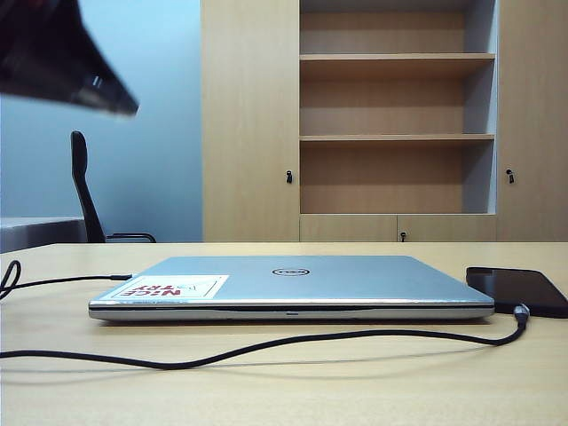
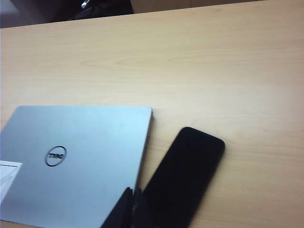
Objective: Pick up the charging cable and the phone, plug the charging cable into the charging port on the phone, and finally place them back on the table.
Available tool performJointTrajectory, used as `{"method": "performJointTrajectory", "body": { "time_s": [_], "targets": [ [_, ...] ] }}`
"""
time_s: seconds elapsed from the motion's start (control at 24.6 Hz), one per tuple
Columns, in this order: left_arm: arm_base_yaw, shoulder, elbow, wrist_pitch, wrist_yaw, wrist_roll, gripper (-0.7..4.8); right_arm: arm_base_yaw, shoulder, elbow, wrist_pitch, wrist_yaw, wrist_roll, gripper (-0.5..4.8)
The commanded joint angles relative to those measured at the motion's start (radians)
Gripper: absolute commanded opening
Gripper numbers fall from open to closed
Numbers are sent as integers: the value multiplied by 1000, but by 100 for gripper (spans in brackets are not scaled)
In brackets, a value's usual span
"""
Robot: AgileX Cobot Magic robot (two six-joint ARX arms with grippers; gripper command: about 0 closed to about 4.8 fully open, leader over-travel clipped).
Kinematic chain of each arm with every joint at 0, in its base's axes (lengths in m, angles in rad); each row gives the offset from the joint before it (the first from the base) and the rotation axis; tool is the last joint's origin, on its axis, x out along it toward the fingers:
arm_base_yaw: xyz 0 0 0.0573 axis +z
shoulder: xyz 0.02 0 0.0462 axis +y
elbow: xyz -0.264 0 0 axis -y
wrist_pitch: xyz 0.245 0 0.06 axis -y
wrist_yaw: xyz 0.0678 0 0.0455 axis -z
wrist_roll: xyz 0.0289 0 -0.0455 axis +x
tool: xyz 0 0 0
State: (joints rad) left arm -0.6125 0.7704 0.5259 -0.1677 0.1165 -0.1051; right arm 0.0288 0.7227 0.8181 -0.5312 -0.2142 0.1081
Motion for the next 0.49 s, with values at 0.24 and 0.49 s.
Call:
{"method": "performJointTrajectory", "body": {
  "time_s": [0.24, 0.49],
  "targets": [
    [-1, -26, -167, 285, 2, 1, -6, 11, -177, -285, 266, -50, 3, -7],
    [-1, -26, -265, 446, 2, 26, -5, 11, -331, -486, 343, -39, 4, -6]
  ]
}}
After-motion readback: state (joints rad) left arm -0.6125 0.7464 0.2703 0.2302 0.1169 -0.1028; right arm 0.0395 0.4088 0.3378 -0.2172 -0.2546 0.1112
